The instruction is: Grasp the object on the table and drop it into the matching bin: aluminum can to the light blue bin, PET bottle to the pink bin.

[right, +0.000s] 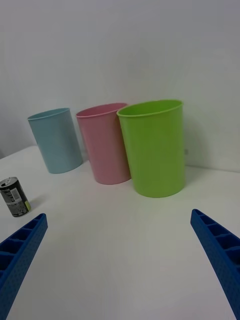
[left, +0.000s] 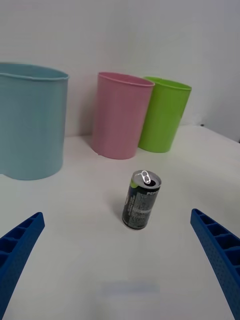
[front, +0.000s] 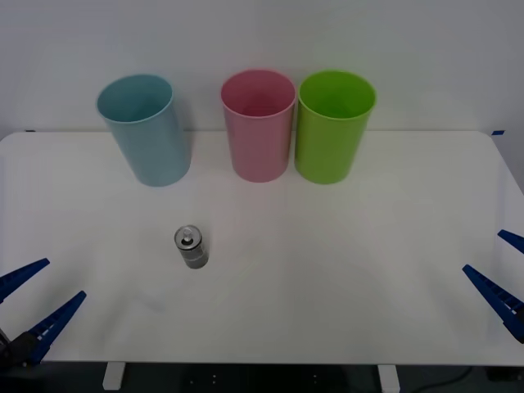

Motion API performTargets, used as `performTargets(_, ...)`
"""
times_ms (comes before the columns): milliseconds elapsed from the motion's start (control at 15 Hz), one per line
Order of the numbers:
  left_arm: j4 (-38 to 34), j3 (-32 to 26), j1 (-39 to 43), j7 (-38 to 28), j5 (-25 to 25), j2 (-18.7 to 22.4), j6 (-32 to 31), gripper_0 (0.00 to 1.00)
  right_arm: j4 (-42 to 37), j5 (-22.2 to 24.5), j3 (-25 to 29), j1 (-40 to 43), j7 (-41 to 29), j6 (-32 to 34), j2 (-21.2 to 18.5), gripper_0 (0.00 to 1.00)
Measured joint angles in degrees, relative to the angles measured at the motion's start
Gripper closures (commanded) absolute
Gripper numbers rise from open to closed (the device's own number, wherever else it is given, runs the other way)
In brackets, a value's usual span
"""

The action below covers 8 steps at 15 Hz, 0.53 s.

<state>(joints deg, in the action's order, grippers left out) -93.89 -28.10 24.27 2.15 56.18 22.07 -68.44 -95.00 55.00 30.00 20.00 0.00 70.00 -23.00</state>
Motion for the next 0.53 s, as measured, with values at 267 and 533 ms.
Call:
performTargets(267, 0.01, 0.56, 3.04, 1.78, 0.79, -0.01, 1.95, 0.0, 0.0, 0.0, 0.0, 0.0, 0.0, 0.0, 0.0, 0.0)
performTargets(533, 0.96, 2.06, 4.2, 3.81, 1.38, -0.01, 3.07, 0.0, 0.0, 0.0, 0.0, 0.0, 0.0, 0.0, 0.0, 0.0)
